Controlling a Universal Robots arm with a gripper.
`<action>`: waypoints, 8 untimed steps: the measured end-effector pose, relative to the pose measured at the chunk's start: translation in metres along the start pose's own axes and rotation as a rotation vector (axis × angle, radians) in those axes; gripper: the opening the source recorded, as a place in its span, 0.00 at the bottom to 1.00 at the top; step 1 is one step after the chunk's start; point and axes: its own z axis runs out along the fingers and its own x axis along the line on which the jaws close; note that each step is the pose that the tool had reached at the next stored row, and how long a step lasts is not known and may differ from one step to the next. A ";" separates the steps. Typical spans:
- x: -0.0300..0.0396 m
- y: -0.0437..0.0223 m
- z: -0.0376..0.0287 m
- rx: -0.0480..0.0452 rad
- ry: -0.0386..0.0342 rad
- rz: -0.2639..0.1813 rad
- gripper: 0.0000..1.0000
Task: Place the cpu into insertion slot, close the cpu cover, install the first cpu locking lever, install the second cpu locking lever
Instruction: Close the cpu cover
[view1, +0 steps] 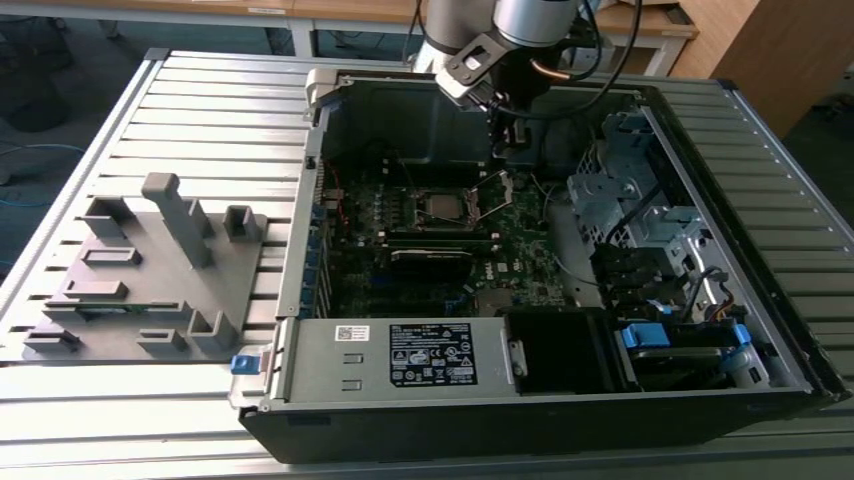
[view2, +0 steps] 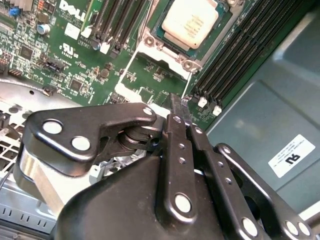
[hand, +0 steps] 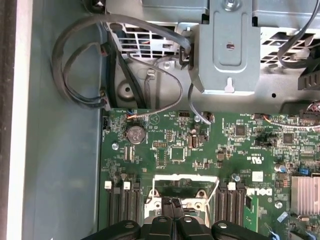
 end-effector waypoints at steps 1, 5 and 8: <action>0.0003 0.0011 0.0001 0.0000 0.0000 0.000 0.11; 0.0013 0.0060 0.0006 0.0000 0.0000 0.000 0.11; 0.0020 0.0094 0.0009 0.0000 0.0000 0.000 0.11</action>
